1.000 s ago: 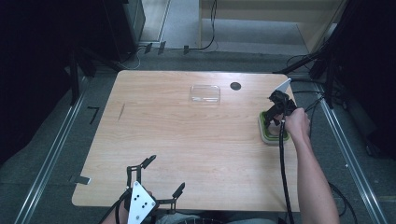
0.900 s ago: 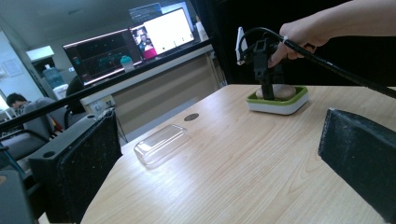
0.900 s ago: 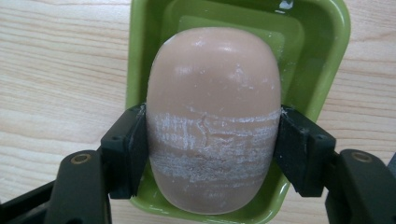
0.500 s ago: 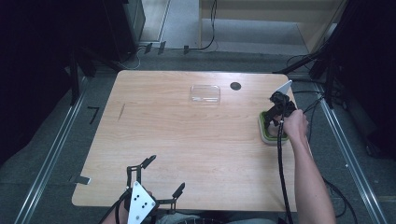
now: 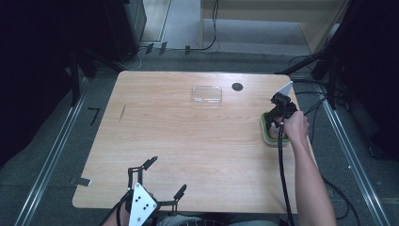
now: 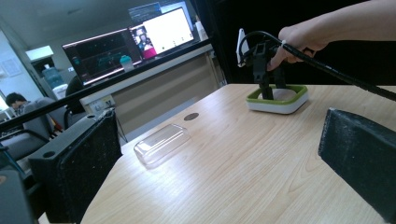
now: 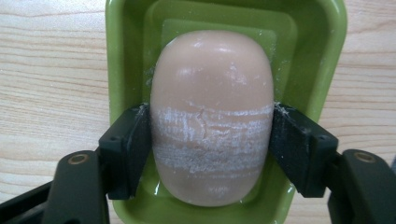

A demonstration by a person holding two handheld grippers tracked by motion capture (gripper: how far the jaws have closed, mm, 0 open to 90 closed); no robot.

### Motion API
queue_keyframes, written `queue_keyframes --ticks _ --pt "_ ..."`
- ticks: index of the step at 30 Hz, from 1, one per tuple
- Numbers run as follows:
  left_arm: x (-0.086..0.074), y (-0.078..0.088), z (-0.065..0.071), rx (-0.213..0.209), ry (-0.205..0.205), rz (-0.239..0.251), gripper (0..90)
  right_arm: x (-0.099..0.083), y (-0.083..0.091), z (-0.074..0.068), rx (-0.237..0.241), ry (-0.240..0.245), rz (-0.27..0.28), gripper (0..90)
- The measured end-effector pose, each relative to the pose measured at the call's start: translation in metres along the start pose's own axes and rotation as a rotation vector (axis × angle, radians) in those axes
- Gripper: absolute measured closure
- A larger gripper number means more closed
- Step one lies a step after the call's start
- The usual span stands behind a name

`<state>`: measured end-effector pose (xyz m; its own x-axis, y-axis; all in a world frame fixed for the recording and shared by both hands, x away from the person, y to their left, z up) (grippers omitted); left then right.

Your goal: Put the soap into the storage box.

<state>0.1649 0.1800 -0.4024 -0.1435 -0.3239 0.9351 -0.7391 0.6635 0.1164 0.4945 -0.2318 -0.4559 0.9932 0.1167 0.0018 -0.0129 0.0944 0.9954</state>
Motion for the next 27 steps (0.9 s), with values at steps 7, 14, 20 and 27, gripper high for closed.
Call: queue_keyframes --ticks 7,14,20,27 --pt "0.000 0.000 0.000 -0.003 -0.003 0.003 0.0 -0.004 0.008 -0.001 -0.012 0.018 0.013 21.1" --pt "0.000 0.000 0.000 -0.004 -0.005 0.000 0.0 -0.012 0.016 0.000 -0.006 0.048 0.021 15.0" --pt "0.000 0.000 0.000 -0.002 -0.004 0.000 0.0 -0.020 0.022 -0.003 0.001 0.084 0.029 13.9" --pt "0.001 0.001 0.001 -0.002 -0.008 0.000 0.0 -0.038 0.030 -0.007 0.017 0.143 0.044 6.5"
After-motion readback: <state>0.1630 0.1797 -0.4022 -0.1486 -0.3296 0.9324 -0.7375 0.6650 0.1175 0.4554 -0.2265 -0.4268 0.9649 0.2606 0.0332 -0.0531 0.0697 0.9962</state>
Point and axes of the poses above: each handheld gripper's, and its own axes: y roughly backward along the jaws, x roughly out of its top, z roughly to its right, the point moved 1 cm from there along -y, roughly forward along the jaws, and after that the axes turned 7 degrees about -x, right-handed, at the moved point
